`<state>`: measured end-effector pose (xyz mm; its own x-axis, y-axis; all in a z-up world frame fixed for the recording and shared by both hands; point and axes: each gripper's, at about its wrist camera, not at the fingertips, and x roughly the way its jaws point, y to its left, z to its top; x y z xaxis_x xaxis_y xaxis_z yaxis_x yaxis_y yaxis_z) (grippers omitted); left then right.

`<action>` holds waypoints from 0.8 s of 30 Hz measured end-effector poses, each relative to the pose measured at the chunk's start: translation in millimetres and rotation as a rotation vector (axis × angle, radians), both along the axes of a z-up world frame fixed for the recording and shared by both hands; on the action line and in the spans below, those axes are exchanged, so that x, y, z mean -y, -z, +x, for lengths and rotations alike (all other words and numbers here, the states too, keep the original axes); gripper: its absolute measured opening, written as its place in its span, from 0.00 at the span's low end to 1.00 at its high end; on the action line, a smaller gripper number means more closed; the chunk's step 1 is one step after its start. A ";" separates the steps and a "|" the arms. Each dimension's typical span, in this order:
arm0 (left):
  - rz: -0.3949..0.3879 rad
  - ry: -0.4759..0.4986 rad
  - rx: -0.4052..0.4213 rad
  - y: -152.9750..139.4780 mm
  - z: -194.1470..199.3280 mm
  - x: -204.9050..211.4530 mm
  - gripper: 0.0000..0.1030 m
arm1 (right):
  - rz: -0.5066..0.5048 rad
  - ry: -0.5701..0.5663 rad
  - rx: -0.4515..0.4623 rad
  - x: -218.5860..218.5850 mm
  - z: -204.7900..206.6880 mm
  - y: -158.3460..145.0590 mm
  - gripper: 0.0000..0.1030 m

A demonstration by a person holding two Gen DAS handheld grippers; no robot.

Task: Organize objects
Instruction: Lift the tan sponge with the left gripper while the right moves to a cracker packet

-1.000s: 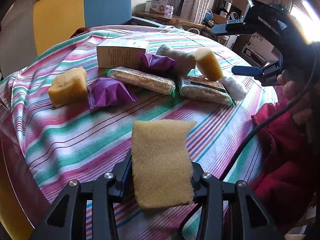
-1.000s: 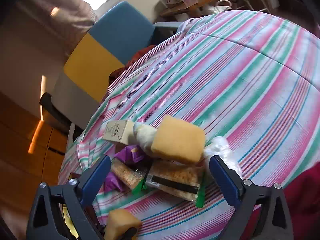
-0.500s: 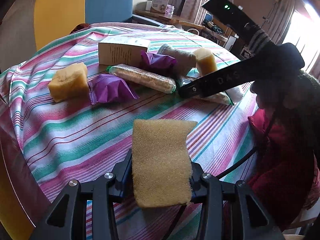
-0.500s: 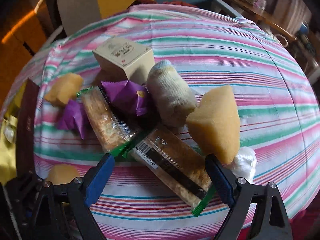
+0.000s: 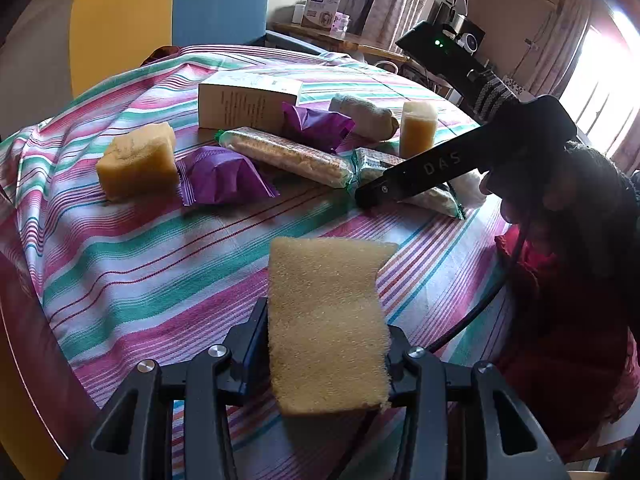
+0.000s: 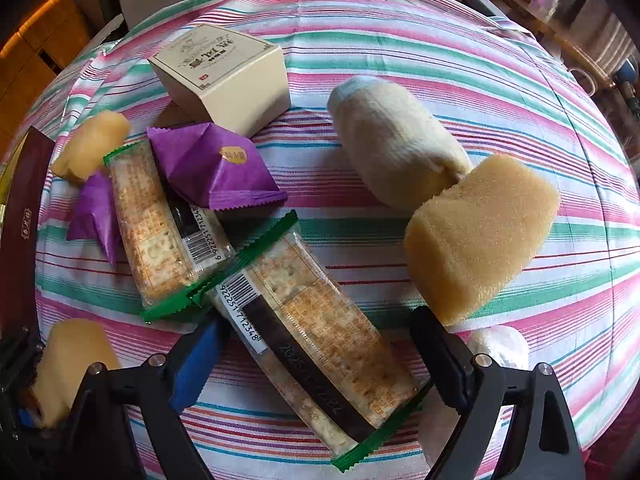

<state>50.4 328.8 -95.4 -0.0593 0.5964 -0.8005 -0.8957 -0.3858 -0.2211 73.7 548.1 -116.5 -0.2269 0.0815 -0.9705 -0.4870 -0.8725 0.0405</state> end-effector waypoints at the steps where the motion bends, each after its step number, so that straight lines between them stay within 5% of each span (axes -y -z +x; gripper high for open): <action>1: 0.000 0.000 -0.001 0.0 0.0 -0.1 0.45 | -0.007 -0.004 0.000 -0.3 -0.1 1.1 0.96; 24: -0.014 -0.021 0.002 -5.9 0.0 3.0 0.42 | 0.003 -0.011 0.006 -9.9 11.7 1.0 1.00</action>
<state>50.3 325.8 -89.5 -0.0698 0.5840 -0.8088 -0.8871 -0.4072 -0.2175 85.4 558.0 -117.5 -0.2220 0.0820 -0.9716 -0.4772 -0.8781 0.0349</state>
